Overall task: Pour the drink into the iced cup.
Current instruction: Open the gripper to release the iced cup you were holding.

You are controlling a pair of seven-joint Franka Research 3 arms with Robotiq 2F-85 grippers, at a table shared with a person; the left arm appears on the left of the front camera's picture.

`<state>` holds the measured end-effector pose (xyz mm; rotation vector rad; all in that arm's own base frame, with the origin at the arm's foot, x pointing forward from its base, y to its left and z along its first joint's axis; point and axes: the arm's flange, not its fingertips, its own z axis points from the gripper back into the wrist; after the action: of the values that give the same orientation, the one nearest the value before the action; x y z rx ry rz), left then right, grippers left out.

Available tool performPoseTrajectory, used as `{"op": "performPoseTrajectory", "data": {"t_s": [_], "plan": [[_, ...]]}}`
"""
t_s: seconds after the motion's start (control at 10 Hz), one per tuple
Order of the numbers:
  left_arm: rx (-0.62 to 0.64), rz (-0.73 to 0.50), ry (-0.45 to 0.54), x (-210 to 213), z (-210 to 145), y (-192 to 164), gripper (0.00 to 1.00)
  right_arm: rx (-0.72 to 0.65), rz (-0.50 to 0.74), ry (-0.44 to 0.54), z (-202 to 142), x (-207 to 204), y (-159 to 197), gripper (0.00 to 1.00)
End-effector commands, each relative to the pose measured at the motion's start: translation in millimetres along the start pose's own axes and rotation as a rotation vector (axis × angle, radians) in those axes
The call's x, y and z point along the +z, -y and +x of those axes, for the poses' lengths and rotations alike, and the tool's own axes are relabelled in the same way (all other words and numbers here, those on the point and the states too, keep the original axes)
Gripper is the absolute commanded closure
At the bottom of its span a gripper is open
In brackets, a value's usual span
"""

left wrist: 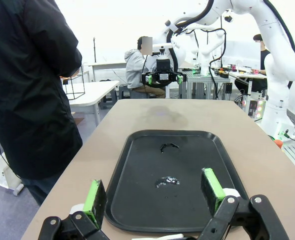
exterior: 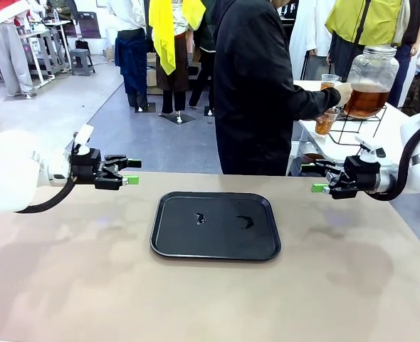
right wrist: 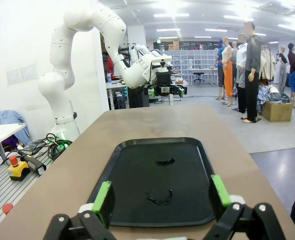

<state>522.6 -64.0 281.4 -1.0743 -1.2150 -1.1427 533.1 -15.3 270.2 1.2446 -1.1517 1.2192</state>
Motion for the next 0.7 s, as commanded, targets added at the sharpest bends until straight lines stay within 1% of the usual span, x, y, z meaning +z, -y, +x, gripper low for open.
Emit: {"op": "performPoseTrajectory", "data": {"t_s": [0.0, 0.6], "plan": [[0.009, 0.003, -0.005, -0.8, 2.8, -0.9, 0.0, -0.003, 0.008, -0.006, 3.1, -1.6, -0.1, 0.0], [0.009, 0.003, -0.005, -0.8, 2.8, -0.9, 0.0, -0.003, 0.008, -0.006, 3.1, -1.6, -0.1, 0.0]]}}
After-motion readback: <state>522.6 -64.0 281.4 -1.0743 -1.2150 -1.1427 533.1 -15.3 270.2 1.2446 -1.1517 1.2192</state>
